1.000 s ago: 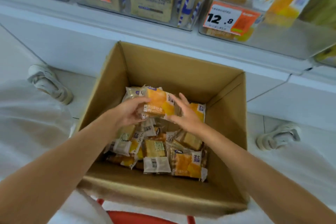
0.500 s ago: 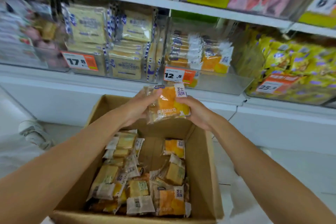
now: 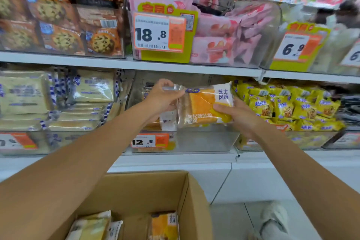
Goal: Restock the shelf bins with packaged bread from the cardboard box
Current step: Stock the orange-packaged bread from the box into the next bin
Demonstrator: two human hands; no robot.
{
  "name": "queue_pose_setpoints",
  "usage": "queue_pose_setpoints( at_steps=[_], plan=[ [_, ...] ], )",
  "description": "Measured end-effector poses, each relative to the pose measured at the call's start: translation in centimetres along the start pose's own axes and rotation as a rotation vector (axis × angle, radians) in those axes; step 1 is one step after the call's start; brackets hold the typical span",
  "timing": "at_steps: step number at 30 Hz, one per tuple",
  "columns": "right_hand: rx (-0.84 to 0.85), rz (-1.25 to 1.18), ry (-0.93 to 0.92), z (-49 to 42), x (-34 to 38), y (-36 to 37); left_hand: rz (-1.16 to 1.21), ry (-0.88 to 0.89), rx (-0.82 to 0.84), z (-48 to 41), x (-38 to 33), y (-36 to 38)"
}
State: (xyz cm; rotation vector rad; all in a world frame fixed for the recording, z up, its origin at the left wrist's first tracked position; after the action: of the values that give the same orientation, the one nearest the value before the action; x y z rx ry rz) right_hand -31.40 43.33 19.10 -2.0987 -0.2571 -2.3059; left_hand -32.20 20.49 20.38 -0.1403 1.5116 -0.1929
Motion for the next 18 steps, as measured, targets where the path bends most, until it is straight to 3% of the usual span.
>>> queue_pose_setpoints(
  at_steps=[12,18],
  plan=[
    [0.038,0.189,0.077,-5.7,-4.0,-1.9,-0.652,0.215,0.042,-5.7,0.5,1.8],
    [-0.004,0.497,0.262,-6.8,-6.4,-1.8,-0.924,0.321,0.073,-6.9,1.9,2.6]
  ],
)
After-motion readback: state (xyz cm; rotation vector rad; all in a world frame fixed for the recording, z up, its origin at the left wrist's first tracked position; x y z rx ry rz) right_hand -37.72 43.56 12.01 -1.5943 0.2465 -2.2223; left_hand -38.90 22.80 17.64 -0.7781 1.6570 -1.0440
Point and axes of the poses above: each hand's wrist, its own z-axis away from the middle knuckle, its own y-axis out of the palm, x = y × z, the point moved 8 cm from there along -z, towards the middle knuckle, and after that the axes turned 11 degrees about -z, right-handed, at the moved point
